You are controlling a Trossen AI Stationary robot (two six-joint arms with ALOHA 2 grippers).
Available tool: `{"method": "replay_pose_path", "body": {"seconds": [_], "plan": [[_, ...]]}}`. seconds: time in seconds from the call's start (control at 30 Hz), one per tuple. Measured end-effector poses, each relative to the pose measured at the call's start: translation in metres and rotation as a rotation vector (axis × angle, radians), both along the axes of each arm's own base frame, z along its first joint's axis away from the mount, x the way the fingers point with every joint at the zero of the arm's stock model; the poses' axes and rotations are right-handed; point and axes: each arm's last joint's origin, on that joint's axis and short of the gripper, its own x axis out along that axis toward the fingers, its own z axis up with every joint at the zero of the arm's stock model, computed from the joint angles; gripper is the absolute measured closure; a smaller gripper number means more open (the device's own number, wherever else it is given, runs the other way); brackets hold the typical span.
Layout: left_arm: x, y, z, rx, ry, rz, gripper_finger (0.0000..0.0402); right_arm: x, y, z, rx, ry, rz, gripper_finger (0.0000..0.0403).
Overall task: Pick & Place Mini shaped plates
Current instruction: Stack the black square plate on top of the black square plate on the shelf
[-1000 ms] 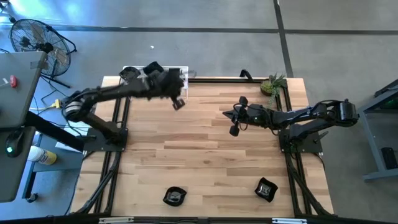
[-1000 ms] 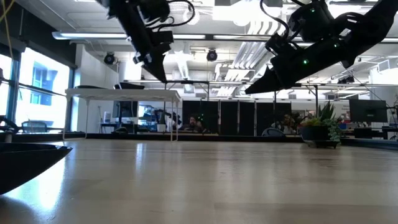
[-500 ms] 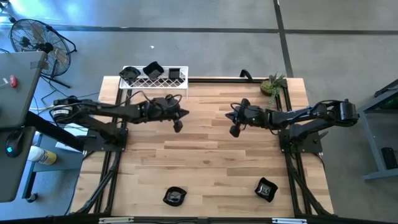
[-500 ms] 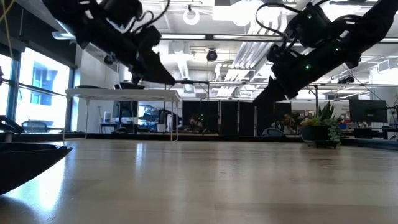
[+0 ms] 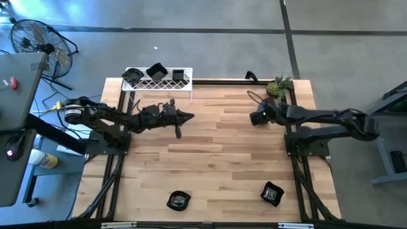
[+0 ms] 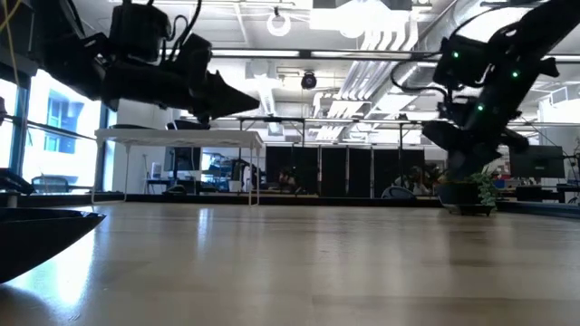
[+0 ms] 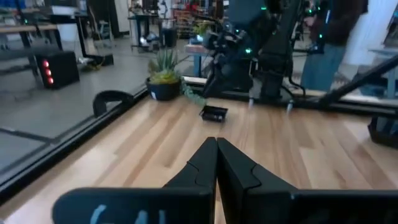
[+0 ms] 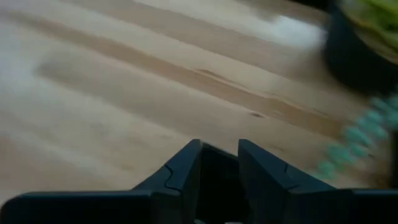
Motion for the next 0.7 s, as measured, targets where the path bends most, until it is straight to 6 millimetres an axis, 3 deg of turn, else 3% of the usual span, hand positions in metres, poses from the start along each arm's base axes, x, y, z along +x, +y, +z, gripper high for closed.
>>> {"method": "replay_pose_path", "body": {"seconds": [0.37,0.7], "plan": [[-0.002,-0.004,-0.012,-0.017,0.105,-0.099,0.0401,-0.032,-0.022,-0.010,0.175,0.031,-0.225,0.0314],[-0.002,-0.005,-0.013,-0.020,0.111,-0.129,0.0401,-0.037,-0.021,-0.017,0.287,-0.009,-0.237,0.0333]]}}
